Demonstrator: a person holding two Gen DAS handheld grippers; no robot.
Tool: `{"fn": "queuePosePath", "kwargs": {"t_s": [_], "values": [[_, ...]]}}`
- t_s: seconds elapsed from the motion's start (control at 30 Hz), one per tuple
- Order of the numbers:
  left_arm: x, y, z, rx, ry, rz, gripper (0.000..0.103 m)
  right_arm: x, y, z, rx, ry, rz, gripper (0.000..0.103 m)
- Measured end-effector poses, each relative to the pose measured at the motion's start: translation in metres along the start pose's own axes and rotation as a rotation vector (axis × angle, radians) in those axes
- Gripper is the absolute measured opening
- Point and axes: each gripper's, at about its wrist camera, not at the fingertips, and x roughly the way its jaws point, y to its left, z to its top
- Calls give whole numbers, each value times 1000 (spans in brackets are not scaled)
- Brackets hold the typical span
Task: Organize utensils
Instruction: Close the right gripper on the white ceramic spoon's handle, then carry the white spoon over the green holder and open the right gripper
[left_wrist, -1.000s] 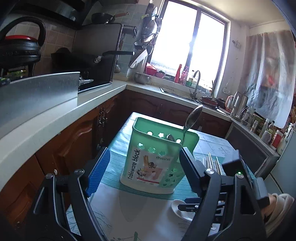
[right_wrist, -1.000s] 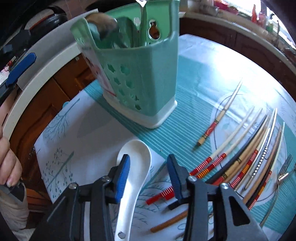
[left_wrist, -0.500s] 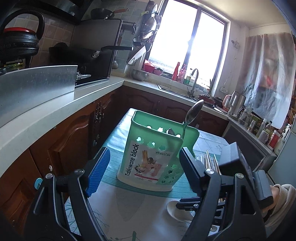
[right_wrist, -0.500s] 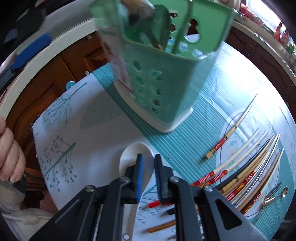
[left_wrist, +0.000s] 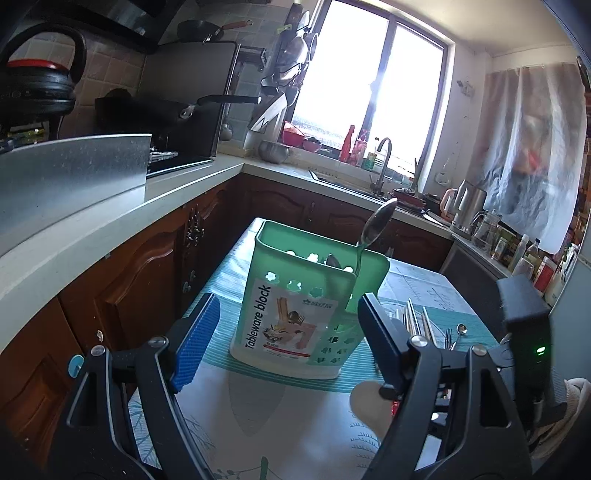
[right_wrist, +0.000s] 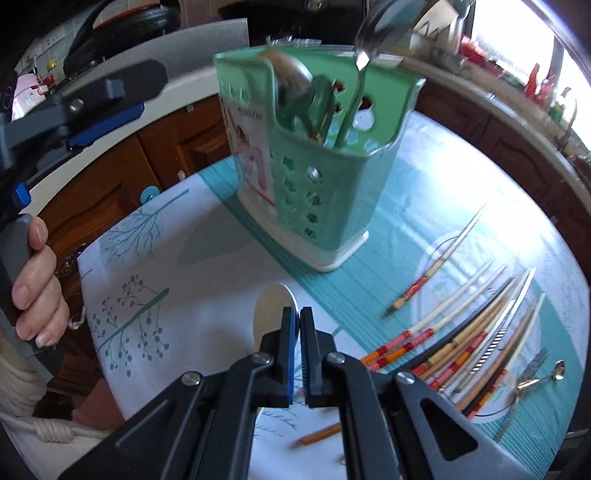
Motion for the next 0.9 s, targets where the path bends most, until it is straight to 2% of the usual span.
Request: {"fn": "queuePosePath", "kwargs": {"t_s": [0.27,0.6,0.77,0.9], "values": [[-7,-7,-2,6,-8,-9,75,-46,-4,-4,-7,-234,-119,2],[-10,-7,-3,-8,-9,-21,75,-114,0,24,19,-644,-279,2],[-8,1,-3,-21,-9,-19,75,-114,6,43,10,-797,-370,2],[-3,11,-3,-45,-4,-22,75,-100,6,53,20,-854,-410,2]]}}
